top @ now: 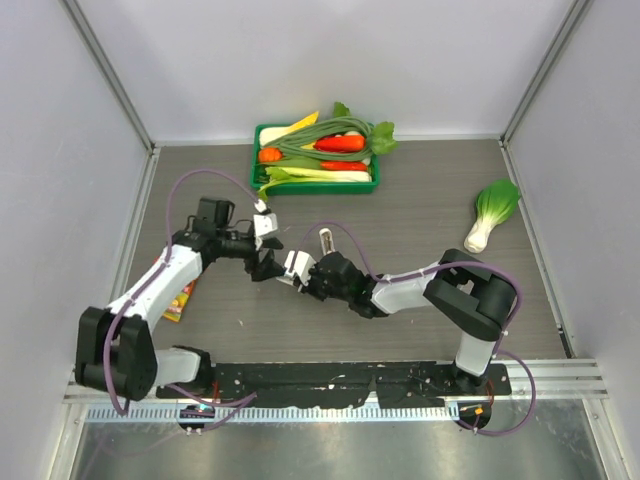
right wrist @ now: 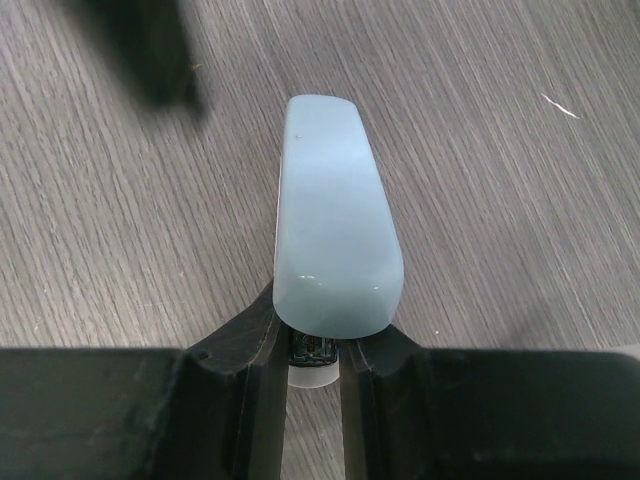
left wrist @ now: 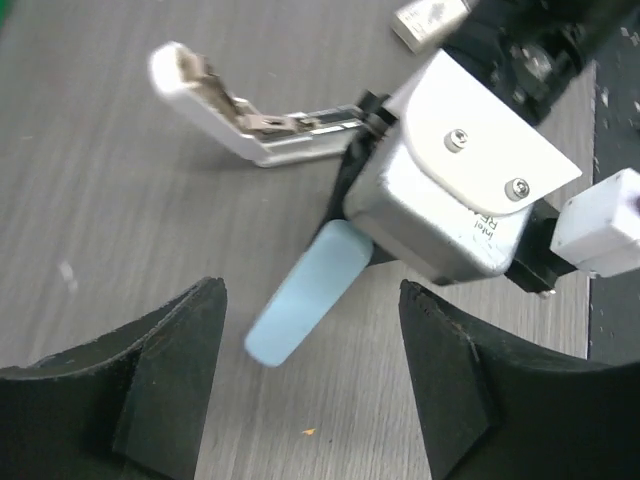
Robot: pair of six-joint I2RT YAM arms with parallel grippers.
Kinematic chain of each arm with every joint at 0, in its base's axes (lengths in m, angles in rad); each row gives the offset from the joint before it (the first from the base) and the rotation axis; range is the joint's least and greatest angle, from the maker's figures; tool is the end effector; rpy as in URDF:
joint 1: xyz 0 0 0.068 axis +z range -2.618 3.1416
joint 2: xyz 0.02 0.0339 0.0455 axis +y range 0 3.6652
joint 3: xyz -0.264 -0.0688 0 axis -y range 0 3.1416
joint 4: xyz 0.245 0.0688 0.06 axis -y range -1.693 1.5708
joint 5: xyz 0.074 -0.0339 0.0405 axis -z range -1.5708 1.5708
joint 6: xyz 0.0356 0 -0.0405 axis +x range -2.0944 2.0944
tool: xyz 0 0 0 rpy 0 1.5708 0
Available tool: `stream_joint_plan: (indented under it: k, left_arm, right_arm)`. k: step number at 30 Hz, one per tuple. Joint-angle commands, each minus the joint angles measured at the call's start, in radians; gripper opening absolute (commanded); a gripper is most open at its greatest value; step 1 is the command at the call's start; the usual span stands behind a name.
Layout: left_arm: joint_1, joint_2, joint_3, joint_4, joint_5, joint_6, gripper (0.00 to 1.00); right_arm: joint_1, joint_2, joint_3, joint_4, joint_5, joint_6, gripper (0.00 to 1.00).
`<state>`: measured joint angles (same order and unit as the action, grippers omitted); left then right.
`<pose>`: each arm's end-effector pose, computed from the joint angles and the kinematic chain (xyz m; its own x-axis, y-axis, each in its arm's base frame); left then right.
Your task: Load the staples into the stapler
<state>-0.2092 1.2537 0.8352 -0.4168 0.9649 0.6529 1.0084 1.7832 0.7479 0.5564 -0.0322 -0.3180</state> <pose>0.2377 -0.0804 0.2497 -0.1766 0.3912 -0.9032 0.9631 0.2580 -0.0765 0.1854 0.2963 0.1410 0.0357 -0.5294 -0.8476 -0.8944 0.3614 -0.2634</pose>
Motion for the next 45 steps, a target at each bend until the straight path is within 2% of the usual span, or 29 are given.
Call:
stream_joint_plan:
  k: [1,5,11,18,24,30,40,43,45]
  left_arm:
    - [-0.062,0.152,0.056,-0.122,0.009,0.195,0.75]
    - [-0.134,0.271,0.137,-0.201,-0.035,0.243,0.75]
    - [-0.182,0.294,0.159,-0.203,-0.052,0.255,0.74]
    - [-0.210,0.314,0.159,-0.111,-0.121,0.136,0.71]
    - [-0.203,0.273,0.122,-0.083,-0.091,0.131,0.73]
    - [-0.199,0.279,0.140,-0.091,-0.035,0.117,0.74]
    - [-0.197,0.308,0.179,-0.076,-0.005,0.056,0.73]
    - [-0.199,0.331,0.205,-0.106,0.026,0.050,0.70]
    - [-0.199,0.351,0.223,-0.120,0.041,0.034,0.63]
  right_arm:
    - [0.003,0.008,0.016,-0.018,-0.077,-0.021,0.01]
    - [-0.007,0.005,0.013,-0.018,-0.087,-0.021,0.01]
    - [-0.014,0.002,0.016,-0.023,-0.095,-0.013,0.01]
    - [-0.033,-0.002,0.016,-0.021,-0.132,0.013,0.01]
    - [-0.160,-0.071,-0.019,0.039,-0.322,0.163,0.01]
    - [-0.185,-0.117,-0.032,0.046,-0.475,0.183,0.01]
    - [-0.185,-0.128,-0.032,0.040,-0.506,0.169,0.01]
    - [-0.186,-0.130,-0.028,0.037,-0.502,0.166,0.01]
    - [-0.188,-0.133,-0.028,0.037,-0.502,0.168,0.01]
